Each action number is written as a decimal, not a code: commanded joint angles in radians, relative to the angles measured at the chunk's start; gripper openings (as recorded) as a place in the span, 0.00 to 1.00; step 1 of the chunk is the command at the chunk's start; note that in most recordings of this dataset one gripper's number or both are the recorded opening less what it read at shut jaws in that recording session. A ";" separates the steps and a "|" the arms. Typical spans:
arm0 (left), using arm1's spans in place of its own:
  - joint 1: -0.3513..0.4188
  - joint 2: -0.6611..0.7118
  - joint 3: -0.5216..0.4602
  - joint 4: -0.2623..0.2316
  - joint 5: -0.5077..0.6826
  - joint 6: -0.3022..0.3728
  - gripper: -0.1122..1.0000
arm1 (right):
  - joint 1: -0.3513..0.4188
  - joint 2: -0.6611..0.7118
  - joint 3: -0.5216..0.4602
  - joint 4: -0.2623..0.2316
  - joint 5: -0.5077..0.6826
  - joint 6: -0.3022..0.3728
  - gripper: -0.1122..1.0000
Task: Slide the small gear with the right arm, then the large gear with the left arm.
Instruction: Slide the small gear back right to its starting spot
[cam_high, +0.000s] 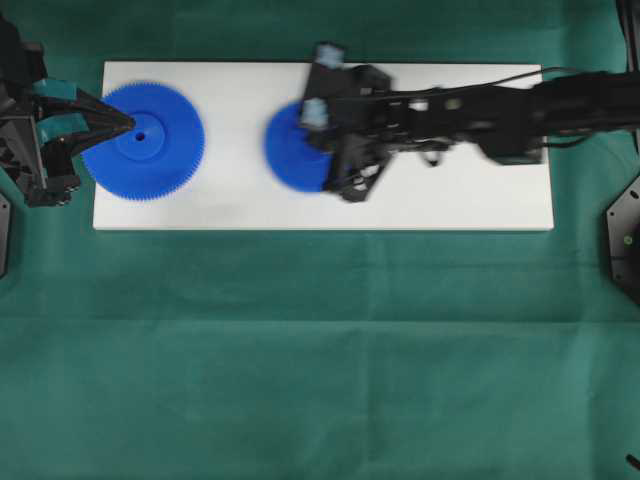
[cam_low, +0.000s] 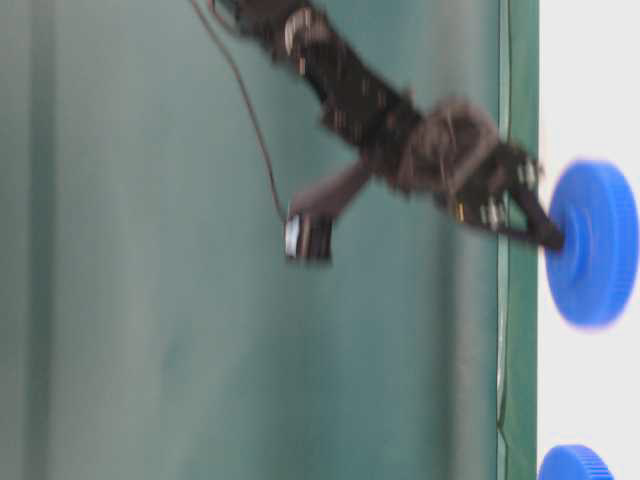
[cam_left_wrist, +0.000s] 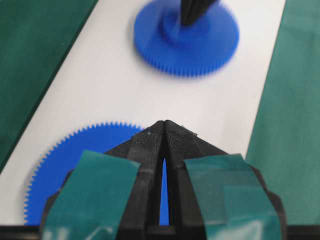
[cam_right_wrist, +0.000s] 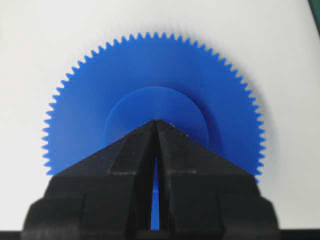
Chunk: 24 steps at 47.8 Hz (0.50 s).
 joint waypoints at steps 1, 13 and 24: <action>-0.003 -0.002 -0.008 -0.002 -0.009 0.002 0.10 | -0.044 -0.055 0.132 -0.002 -0.011 0.032 0.55; -0.003 -0.002 0.000 -0.003 -0.009 0.002 0.10 | -0.123 -0.255 0.436 -0.002 -0.106 0.103 0.55; -0.005 0.005 0.009 -0.002 -0.009 0.008 0.10 | -0.169 -0.407 0.597 -0.002 -0.118 0.173 0.55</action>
